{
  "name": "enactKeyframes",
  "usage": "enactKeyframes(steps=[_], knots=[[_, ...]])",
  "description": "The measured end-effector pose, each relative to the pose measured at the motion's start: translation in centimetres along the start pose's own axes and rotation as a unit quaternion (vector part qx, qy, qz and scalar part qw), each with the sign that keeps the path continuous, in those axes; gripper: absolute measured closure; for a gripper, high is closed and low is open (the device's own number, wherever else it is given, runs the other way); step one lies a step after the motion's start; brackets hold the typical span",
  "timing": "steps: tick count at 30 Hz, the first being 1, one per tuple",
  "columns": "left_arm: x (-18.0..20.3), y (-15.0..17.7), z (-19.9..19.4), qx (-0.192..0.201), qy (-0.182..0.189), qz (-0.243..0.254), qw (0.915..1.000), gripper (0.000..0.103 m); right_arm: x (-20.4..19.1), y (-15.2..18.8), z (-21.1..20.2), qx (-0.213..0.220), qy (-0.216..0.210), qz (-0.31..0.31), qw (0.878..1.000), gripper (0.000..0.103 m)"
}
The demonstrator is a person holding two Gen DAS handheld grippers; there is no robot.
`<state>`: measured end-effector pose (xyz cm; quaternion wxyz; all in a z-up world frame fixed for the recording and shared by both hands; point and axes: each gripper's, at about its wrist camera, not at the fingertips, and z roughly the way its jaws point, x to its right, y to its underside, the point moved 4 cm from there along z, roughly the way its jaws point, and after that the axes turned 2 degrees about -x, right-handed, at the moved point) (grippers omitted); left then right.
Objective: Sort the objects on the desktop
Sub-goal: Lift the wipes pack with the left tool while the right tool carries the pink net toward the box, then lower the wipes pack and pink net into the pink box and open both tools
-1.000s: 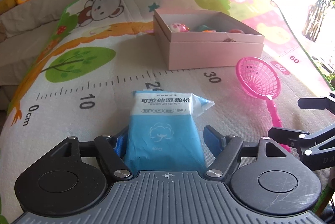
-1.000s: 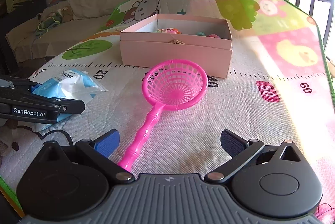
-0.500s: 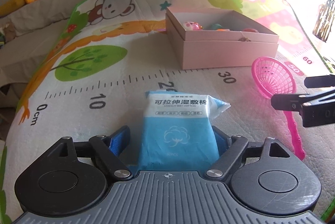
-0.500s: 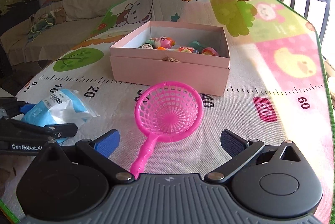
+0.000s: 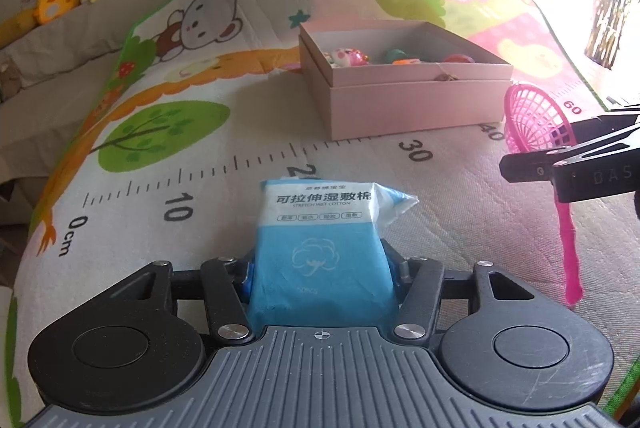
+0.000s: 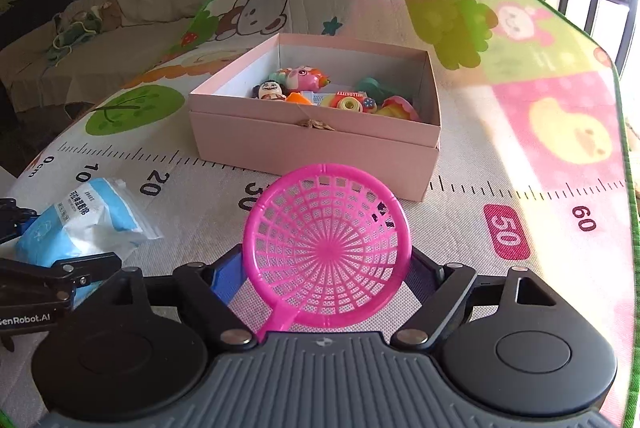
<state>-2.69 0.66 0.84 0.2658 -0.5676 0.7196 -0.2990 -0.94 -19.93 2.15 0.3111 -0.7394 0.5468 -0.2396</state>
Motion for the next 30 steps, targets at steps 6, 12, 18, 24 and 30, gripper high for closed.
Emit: enactKeyframes(steps=[6,12,18,24,30], knots=[[1.0,-5.7,-3.0,0.084,0.011,0.044,0.9954,0.044,2.6,-4.7,-7.9,0.109,-0.009,0.002,0.994,0.021],[2.7,-12.8,0.2,0.123,0.025,0.061,0.9902,0.044,6.0,-8.9,-10.8,0.18,0.004,0.03,0.983,0.021],[4.9,-17.4,9.5,0.103,0.014,0.039,0.9938,0.038,7.2,-10.4,-7.0,0.153,0.009,0.048,0.987,0.021],[1.9,-13.9,8.4,0.109,0.027,-0.006,0.9937,0.015,8.0,-11.0,-2.6,0.117,0.031,0.034,0.992,0.021],[-0.6,-10.0,6.4,0.1,0.003,-0.041,0.9942,0.011,7.0,-14.9,4.6,0.068,0.015,0.027,0.997,0.021]])
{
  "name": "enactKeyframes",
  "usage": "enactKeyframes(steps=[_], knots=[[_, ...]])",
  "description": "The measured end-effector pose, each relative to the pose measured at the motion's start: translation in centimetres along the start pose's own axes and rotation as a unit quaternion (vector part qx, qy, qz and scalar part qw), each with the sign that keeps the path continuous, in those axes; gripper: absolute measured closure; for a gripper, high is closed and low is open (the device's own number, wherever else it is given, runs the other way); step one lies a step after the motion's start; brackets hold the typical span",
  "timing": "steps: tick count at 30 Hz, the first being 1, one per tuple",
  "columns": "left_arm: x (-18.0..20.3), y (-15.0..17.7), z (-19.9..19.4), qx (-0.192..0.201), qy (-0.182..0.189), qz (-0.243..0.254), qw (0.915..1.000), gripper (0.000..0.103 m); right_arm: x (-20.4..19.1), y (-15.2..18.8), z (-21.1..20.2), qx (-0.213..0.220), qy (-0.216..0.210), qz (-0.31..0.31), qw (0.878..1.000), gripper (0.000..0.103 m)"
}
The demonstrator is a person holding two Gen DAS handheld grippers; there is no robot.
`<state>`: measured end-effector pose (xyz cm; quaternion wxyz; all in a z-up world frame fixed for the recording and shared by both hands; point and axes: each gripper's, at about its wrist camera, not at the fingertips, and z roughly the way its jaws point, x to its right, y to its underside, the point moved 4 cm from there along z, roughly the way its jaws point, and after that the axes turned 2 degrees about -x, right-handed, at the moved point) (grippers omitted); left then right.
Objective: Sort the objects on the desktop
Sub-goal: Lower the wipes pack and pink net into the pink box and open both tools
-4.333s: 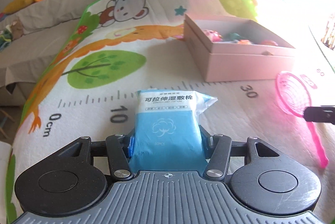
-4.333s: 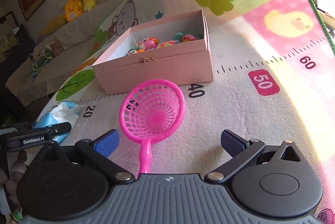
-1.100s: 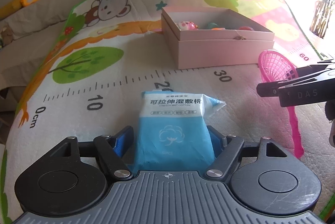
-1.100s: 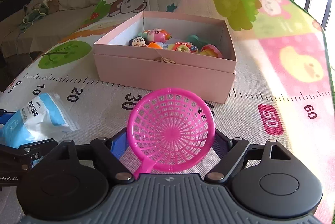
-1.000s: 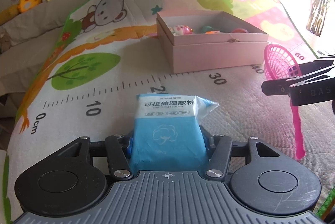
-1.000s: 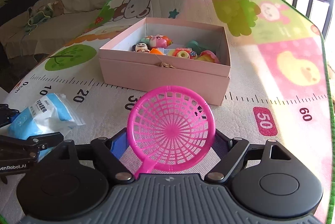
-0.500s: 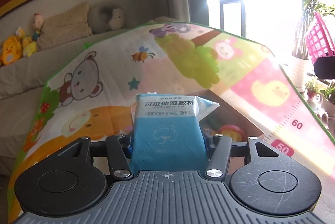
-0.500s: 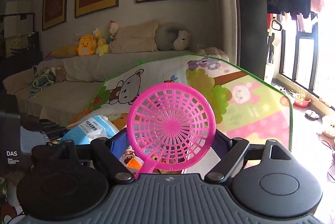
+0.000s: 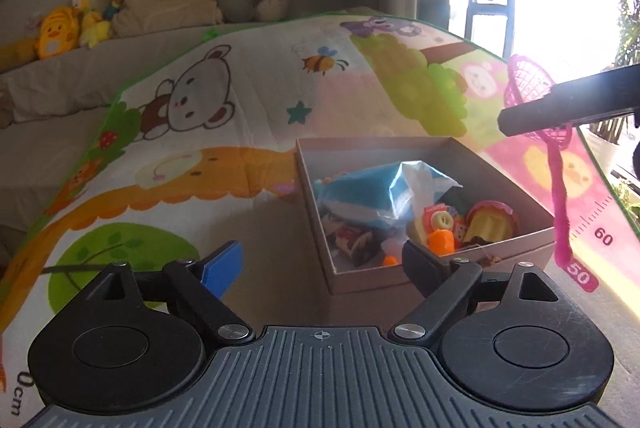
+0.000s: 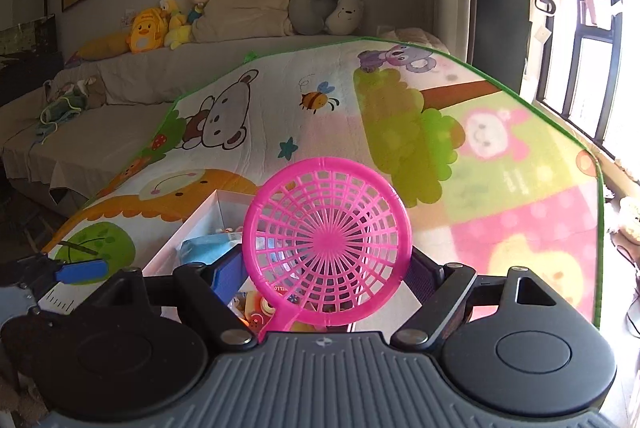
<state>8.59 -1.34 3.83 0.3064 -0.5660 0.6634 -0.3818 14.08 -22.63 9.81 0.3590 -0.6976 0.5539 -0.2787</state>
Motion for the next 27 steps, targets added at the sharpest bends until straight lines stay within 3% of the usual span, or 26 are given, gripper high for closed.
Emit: enactKeyframes(steps=[4,8,12,15,16,18,22,23,25,26,27], knots=[[-1.4,1.1,-1.3,0.007,-0.001,-0.014,0.9999,0.009,-1.4,-1.0,6.0,-0.044,0.048,-0.031,0.997,0.021],[-2.1,2.1,-1.1,-0.011,0.017,-0.03,0.9994,0.008,-3.3,-0.8,10.0,-0.086,0.032,-0.031,0.995,0.021],[-2.3,2.8,-0.8,-0.017,0.023,-0.035,0.999,0.007,-4.4,-0.9,10.6,-0.058,0.042,-0.072,0.995,0.021],[-2.4,2.8,-0.9,-0.013,0.031,-0.039,0.9987,0.006,-3.8,-0.4,10.8,-0.086,0.06,-0.099,0.99,0.016],[-2.3,2.9,-1.0,-0.012,0.035,-0.037,0.9986,0.005,-3.4,-0.1,10.8,-0.108,0.06,-0.098,0.988,0.013],[-2.2,2.9,-1.3,-0.012,0.04,-0.035,0.9985,0.004,-3.1,0.2,9.9,-0.109,0.054,-0.102,0.987,0.01],[-2.0,2.8,-1.4,-0.01,0.04,-0.031,0.9987,0.003,-2.7,-0.6,7.8,-0.076,0.036,-0.059,0.995,0.009],[-1.9,2.9,-1.4,-0.011,0.039,-0.031,0.9987,0.003,-2.9,-0.8,7.7,-0.068,0.032,-0.052,0.996,0.011],[-1.9,3.0,-1.2,-0.014,0.035,-0.029,0.9989,0.003,-3.8,-1.1,8.1,-0.065,0.017,-0.052,0.996,0.027],[-1.9,3.0,-1.1,-0.017,0.033,-0.029,0.9989,0.003,-4.3,-1.0,8.5,-0.066,0.011,-0.051,0.996,0.041],[-1.9,3.1,-1.0,-0.018,0.032,-0.028,0.9989,0.002,-5.1,-1.0,9.2,-0.07,0.0,-0.048,0.996,0.046]])
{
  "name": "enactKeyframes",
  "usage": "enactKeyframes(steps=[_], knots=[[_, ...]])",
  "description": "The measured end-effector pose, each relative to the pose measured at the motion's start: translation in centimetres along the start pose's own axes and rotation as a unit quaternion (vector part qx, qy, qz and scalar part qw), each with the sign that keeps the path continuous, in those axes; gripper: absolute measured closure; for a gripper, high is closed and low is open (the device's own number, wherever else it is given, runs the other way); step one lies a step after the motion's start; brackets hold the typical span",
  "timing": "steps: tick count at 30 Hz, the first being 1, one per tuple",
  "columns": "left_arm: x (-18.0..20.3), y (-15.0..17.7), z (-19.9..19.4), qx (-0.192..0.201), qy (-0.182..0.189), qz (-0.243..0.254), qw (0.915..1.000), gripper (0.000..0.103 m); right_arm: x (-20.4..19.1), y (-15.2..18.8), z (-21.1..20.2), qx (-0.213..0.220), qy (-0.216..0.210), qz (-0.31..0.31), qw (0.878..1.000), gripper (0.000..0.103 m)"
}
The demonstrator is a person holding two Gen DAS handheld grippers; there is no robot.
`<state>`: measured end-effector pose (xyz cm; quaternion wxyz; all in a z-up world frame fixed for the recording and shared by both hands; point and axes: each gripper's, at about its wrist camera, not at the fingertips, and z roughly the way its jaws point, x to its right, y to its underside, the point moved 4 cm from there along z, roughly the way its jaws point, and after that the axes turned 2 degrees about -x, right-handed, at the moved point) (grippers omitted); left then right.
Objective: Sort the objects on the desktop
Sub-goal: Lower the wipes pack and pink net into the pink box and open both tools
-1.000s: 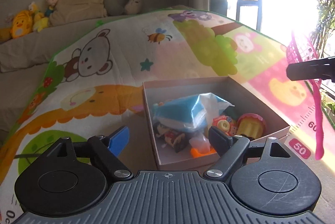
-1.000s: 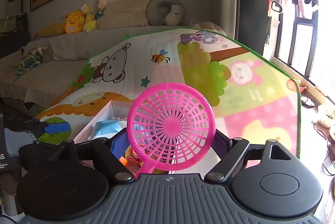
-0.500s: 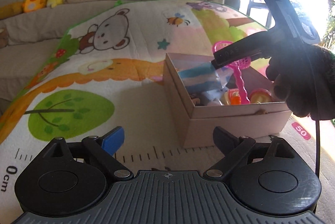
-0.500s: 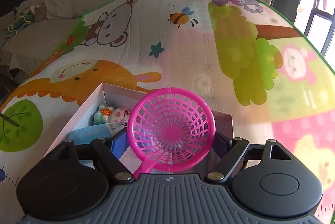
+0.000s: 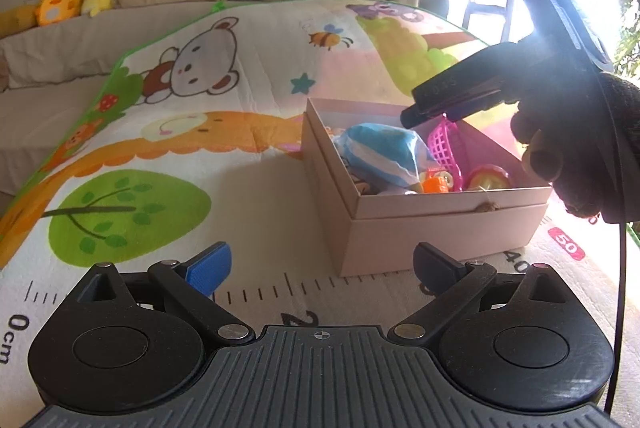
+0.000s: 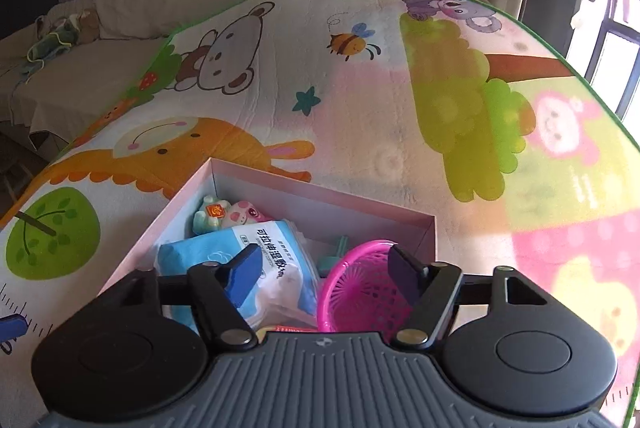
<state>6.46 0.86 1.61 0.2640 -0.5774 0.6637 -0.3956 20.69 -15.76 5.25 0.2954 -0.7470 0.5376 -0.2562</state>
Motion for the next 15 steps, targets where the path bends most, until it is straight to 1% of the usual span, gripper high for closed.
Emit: enactKeyframes(steps=[2,4,5,7,8,10,13,14,15], knots=[[-0.1,0.1,0.1,-0.002,-0.002,0.001,1.0,0.002,-1.2,0.2,0.7,-0.004,-0.023,0.0,1.0,0.047],[-0.2,0.2,0.2,-0.005,-0.004,0.002,1.0,0.002,-2.7,0.5,0.5,-0.009,-0.057,-0.013,0.998,0.047],[-0.2,0.3,0.3,-0.007,-0.004,0.002,1.0,0.002,-3.1,0.8,0.2,-0.011,-0.059,-0.024,0.998,0.045],[-0.2,0.5,0.7,-0.016,-0.006,0.005,0.9999,0.002,-3.8,1.8,-0.5,-0.015,-0.05,-0.05,0.997,0.044],[-0.2,0.7,0.8,-0.019,-0.007,0.007,0.9998,0.002,-3.7,2.2,-0.8,-0.018,-0.05,-0.051,0.997,0.044],[0.0,0.9,0.9,-0.024,-0.011,0.014,0.9995,0.001,-2.8,3.1,-1.7,-0.023,-0.045,-0.03,0.998,0.045],[0.4,1.1,0.9,-0.029,-0.007,0.022,0.9993,0.0,-1.0,4.8,-6.0,0.021,-0.041,0.002,0.999,0.045],[0.6,1.2,0.9,-0.035,-0.003,0.024,0.9991,0.0,-0.6,5.4,-7.2,0.03,-0.042,0.013,0.999,0.041],[0.8,1.4,0.9,-0.042,0.002,0.024,0.9988,0.0,0.1,6.4,-9.0,0.042,-0.048,0.037,0.997,0.033]])
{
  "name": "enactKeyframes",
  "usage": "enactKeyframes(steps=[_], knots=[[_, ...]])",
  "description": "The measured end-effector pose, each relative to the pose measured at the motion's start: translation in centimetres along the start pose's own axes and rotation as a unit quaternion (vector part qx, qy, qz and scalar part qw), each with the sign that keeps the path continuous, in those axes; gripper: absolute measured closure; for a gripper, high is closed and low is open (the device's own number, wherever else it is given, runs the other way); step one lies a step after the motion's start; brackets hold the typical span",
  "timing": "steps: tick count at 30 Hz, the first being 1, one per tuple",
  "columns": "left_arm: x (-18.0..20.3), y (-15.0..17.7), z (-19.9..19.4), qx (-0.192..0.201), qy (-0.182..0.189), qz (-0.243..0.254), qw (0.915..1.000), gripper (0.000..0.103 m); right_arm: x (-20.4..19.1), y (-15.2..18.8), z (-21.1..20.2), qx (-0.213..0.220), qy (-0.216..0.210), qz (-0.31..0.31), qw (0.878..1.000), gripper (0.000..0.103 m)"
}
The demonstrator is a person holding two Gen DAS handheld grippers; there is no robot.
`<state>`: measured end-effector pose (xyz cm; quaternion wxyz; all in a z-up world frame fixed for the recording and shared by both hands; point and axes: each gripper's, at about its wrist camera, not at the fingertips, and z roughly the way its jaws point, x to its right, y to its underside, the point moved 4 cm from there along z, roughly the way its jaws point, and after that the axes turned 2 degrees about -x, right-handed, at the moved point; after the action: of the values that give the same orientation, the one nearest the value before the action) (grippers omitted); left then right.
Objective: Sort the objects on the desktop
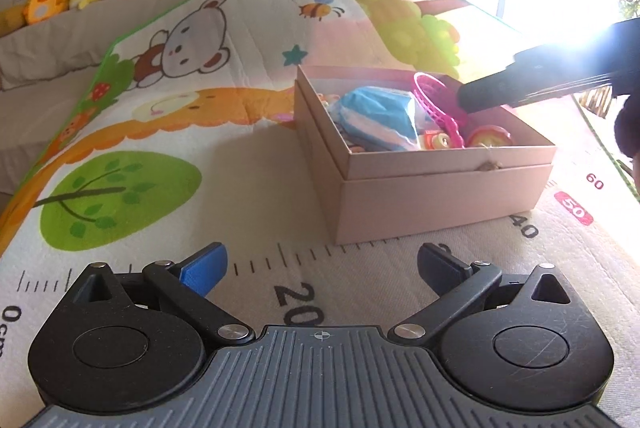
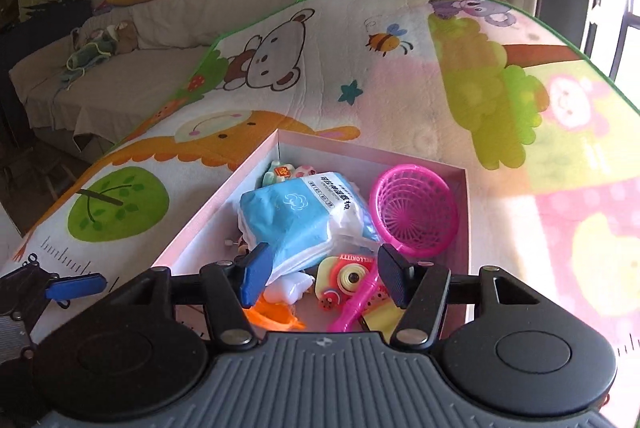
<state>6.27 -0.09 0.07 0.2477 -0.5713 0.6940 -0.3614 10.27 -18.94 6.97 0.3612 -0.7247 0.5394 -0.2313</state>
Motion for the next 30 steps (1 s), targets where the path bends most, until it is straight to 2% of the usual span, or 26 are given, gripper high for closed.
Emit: enactKeyframes(steps=[2,4,8,11,14,18,23,27,30], knots=[[0.4,0.4,0.0,-0.018,0.004,-0.003,0.9998,0.0,0.9,1.5,-2.3,0.012,-0.006,0.037,0.999,0.02],[0.8,1.0,-0.1,-0.03,-0.011,-0.006,0.9995,0.0,1.6,3.7,-3.9,0.01,-0.005,0.068,0.998,0.017],[1.3,1.7,-0.9,-0.037,-0.048,-0.025,0.9978,0.0,1.7,8.2,-4.2,-0.013,0.026,0.092,0.995,0.004],[1.7,2.2,-1.1,-0.052,-0.052,-0.03,0.9969,0.0,1.2,11.0,-3.5,-0.034,0.045,0.091,0.994,0.001],[2.3,2.7,-1.2,-0.042,-0.074,-0.015,0.9962,0.0,0.8,12.7,-2.5,-0.05,0.071,0.08,0.993,0.0],[2.5,2.7,-1.0,-0.034,-0.087,-0.017,0.9955,0.0,0.3,13.1,-1.6,-0.055,0.102,0.056,0.992,0.0],[3.1,2.5,-0.7,-0.028,-0.108,-0.008,0.9937,0.0,0.9,12.6,-0.6,-0.043,0.094,0.05,0.993,0.0],[2.5,2.6,-0.8,-0.028,-0.092,-0.029,0.995,0.0,1.4,12.3,-0.1,-0.025,0.103,0.058,0.993,0.0],[2.8,2.6,-0.8,-0.03,-0.097,-0.023,0.9946,0.0,1.2,12.3,-0.1,-0.021,0.107,0.056,0.992,0.0]])
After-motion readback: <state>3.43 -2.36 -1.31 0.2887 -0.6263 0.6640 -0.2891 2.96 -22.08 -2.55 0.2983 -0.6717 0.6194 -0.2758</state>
